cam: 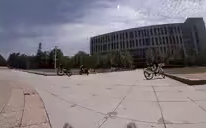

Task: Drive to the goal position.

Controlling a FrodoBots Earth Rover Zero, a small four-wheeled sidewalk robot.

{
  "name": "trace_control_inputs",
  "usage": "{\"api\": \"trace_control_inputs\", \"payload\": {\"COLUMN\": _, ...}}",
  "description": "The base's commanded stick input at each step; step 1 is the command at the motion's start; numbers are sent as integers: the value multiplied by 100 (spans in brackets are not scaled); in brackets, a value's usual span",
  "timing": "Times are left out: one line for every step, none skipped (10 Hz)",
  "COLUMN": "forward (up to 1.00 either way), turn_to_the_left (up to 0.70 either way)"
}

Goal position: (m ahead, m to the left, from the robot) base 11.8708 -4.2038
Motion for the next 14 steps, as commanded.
{"api": "trace_control_inputs", "payload": {"forward": 45, "turn_to_the_left": -3}}
{"api": "trace_control_inputs", "payload": {"forward": 45, "turn_to_the_left": -17}}
{"api": "trace_control_inputs", "payload": {"forward": 45, "turn_to_the_left": -25}}
{"api": "trace_control_inputs", "payload": {"forward": 45, "turn_to_the_left": -27}}
{"api": "trace_control_inputs", "payload": {"forward": 45, "turn_to_the_left": -27}}
{"api": "trace_control_inputs", "payload": {"forward": 45, "turn_to_the_left": -27}}
{"api": "trace_control_inputs", "payload": {"forward": 45, "turn_to_the_left": -27}}
{"api": "trace_control_inputs", "payload": {"forward": 45, "turn_to_the_left": -27}}
{"api": "trace_control_inputs", "payload": {"forward": 45, "turn_to_the_left": -27}}
{"api": "trace_control_inputs", "payload": {"forward": 45, "turn_to_the_left": -27}}
{"api": "trace_control_inputs", "payload": {"forward": 45, "turn_to_the_left": -27}}
{"api": "trace_control_inputs", "payload": {"forward": 45, "turn_to_the_left": -27}}
{"api": "trace_control_inputs", "payload": {"forward": 45, "turn_to_the_left": -27}}
{"api": "trace_control_inputs", "payload": {"forward": 45, "turn_to_the_left": -27}}
